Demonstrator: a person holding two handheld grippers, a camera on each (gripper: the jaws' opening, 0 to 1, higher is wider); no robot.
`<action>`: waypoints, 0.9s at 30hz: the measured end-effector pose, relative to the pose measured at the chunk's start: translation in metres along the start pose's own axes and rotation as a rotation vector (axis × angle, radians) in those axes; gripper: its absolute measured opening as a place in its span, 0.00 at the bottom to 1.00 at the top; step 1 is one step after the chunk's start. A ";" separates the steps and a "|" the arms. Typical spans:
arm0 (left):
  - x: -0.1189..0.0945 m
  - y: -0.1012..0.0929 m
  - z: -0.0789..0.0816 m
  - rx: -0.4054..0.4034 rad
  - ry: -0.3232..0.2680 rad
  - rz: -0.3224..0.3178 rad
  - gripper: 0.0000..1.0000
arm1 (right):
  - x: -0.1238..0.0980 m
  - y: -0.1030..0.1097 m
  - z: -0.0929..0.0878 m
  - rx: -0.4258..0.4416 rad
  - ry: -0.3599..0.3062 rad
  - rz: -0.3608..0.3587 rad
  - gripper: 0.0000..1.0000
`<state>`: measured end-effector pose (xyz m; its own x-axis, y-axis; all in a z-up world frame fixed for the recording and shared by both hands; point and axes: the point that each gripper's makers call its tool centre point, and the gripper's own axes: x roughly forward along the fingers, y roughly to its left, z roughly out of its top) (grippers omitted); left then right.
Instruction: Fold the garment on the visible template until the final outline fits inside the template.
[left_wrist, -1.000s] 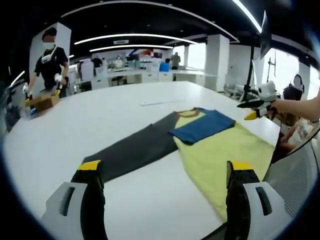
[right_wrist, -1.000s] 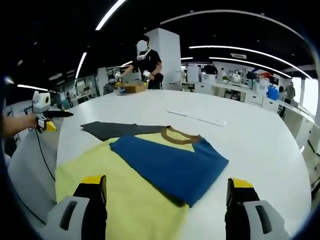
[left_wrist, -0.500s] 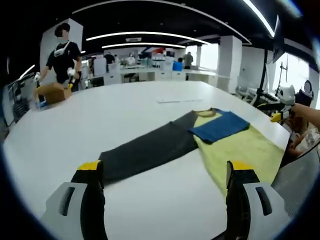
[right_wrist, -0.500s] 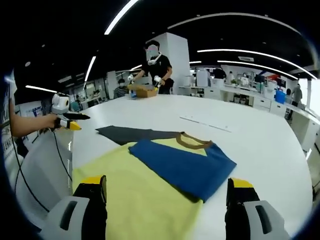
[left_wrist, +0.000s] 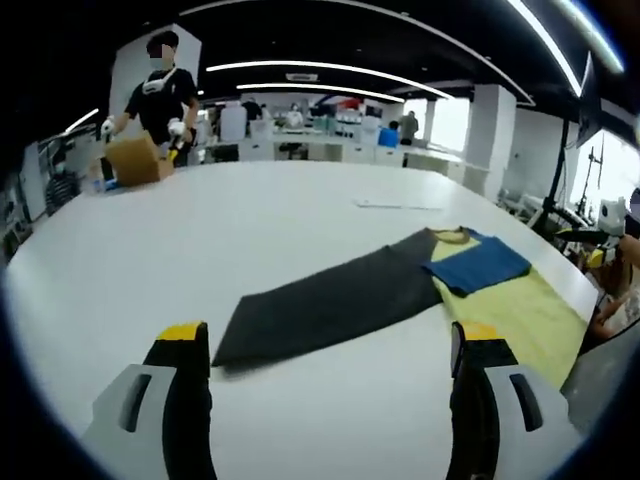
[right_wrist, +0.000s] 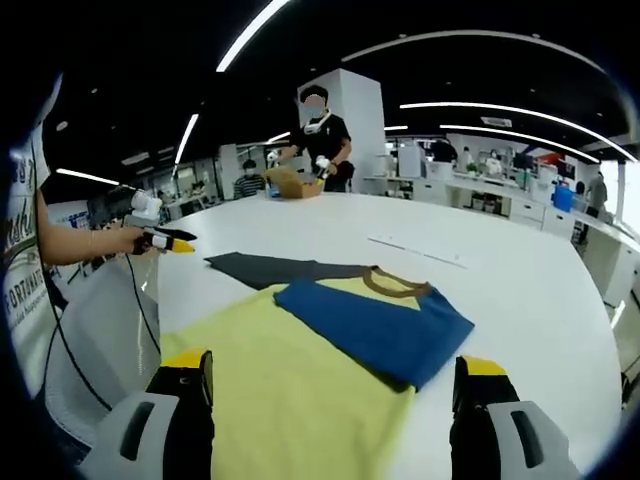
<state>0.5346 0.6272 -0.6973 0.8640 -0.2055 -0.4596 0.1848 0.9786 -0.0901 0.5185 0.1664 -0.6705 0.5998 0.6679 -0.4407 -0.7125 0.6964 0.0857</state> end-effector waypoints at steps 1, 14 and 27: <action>0.001 0.001 -0.001 -0.004 0.005 0.010 0.96 | 0.000 0.000 0.000 0.000 0.000 -0.002 0.99; 0.014 0.028 -0.020 -0.078 0.054 0.113 0.87 | -0.002 0.002 -0.007 0.007 0.010 -0.017 0.99; 0.027 0.057 -0.033 -0.110 0.096 0.207 0.63 | -0.001 0.001 -0.010 0.026 0.004 -0.029 0.98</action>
<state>0.5527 0.6780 -0.7439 0.8287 -0.0038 -0.5596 -0.0482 0.9958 -0.0780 0.5131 0.1634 -0.6791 0.6185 0.6465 -0.4467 -0.6852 0.7220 0.0963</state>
